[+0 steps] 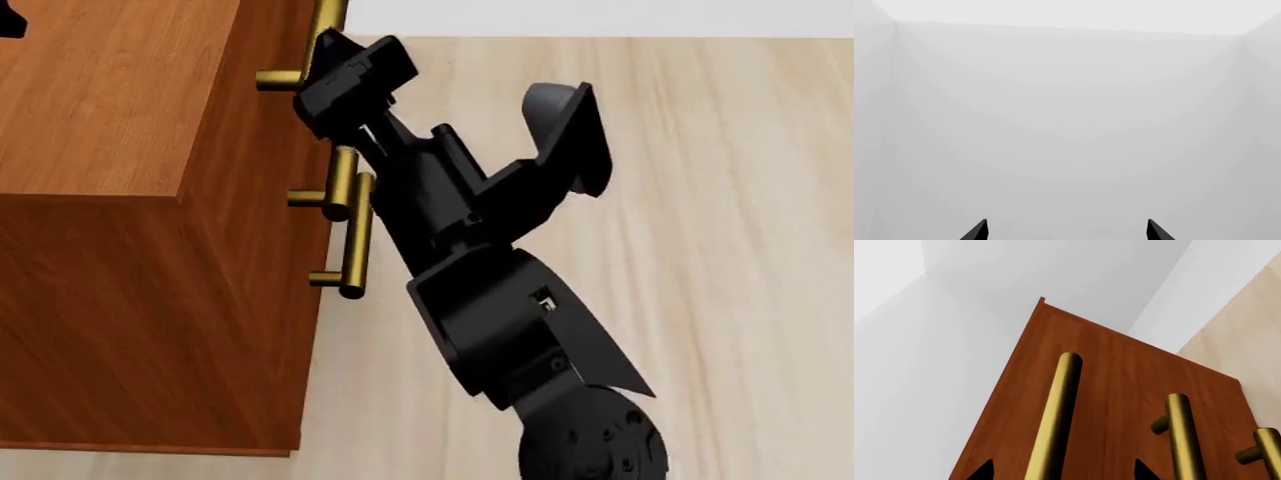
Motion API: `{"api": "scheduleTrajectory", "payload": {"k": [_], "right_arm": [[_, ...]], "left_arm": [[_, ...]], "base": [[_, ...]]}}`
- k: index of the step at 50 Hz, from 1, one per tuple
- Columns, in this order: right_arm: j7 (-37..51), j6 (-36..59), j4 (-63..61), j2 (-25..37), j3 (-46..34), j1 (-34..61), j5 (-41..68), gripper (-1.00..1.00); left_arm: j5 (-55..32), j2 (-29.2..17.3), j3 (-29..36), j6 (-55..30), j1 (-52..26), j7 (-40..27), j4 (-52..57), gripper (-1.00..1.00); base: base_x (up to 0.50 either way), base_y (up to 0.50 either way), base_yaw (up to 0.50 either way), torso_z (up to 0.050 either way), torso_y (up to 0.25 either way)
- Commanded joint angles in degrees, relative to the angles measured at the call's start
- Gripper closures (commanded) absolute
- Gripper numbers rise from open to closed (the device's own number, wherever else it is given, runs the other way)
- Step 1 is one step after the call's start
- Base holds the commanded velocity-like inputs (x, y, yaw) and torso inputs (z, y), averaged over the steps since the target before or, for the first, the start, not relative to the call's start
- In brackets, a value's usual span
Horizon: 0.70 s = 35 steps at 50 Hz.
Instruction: Close the bottom drawer of the cabinet and open the top drawer.
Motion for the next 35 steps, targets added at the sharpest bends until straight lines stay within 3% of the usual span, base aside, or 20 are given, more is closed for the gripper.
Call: {"api": "scheduleTrajectory", "payload": {"k": [1, 35], "right_arm": [[-2.3, 0.3, 4.6, -0.7, -1.9, 2.9, 0.2, -1.00], [-7.0, 0.1, 12.7, -2.6, -8.1, 6.7, 1.6, -1.00]], "left_arm": [[0.0, -0.1, 0.4, 0.3, -0.1, 0.0, -0.3, -1.00], [-0.5, -0.5, 0.4, 0.8, -0.1, -0.4, -0.6, -1.00]], "base": [[0.00, 0.00, 0.00, 0.000, 0.000], [0.00, 0.00, 0.00, 0.000, 0.000]]}}
